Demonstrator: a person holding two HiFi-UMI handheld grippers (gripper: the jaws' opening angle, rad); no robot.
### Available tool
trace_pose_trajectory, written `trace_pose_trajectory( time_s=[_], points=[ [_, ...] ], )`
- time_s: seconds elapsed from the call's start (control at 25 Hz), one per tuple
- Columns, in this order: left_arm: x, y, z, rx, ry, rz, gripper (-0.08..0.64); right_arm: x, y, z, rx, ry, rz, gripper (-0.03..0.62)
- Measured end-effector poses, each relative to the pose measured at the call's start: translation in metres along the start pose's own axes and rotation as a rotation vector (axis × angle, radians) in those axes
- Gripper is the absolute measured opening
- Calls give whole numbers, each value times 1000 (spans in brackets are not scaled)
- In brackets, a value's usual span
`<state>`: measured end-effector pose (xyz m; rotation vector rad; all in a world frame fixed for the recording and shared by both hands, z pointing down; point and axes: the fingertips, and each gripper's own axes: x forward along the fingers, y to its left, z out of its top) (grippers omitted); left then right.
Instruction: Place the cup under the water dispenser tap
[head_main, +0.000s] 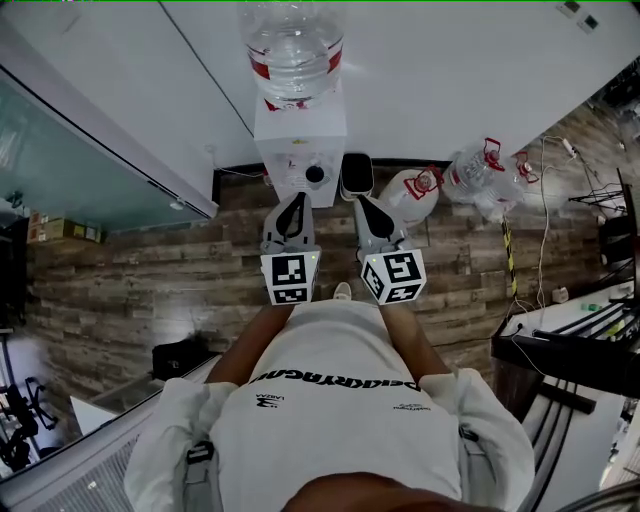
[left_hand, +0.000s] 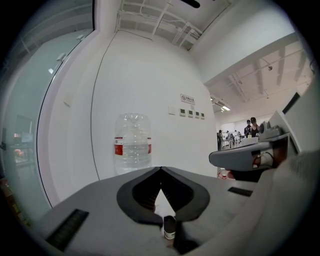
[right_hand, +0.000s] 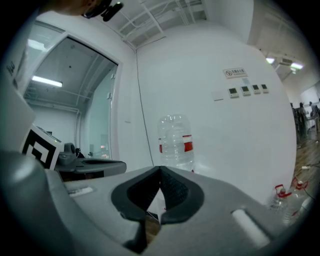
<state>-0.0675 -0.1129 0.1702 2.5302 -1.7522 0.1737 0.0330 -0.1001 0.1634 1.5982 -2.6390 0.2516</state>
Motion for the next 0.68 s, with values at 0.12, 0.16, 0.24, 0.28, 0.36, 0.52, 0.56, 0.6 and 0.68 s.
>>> trace_pose_trajectory(
  time_s=[0.12, 0.16, 0.24, 0.28, 0.36, 0.52, 0.56, 0.6, 0.68],
  points=[
    [2, -7, 3, -26, -15, -32, -3, 1, -1, -9, 12, 16, 3, -2],
    [2, -9, 2, -27, -14, -36, -3, 1, -1, -11, 11, 19, 5, -2],
    [4, -9, -1, -24, -9, -37, -3, 2, -1, -11, 4, 18, 8, -2],
    [4, -9, -1, -29, -7, -39, -3, 3, -2, -10, 0, 17, 9, -2],
    [5, -11, 1, -42, -9, -47, -3, 2, -4, -9, -4, 14, 10, -2],
    [6, -20, 2, -64, -13, -63, -3, 0, -10, -9, -6, 10, 8, -2],
    [7, -22, 2, -74, -16, -68, -3, -1, -12, -10, -6, 12, 8, -2],
    [8, -23, 2, -85, -22, -72, -3, -1, -14, -11, -6, 12, 8, -2],
    [10, -25, 4, -102, -36, -78, -3, -1, -18, -12, -7, 12, 10, -2]
  ],
)
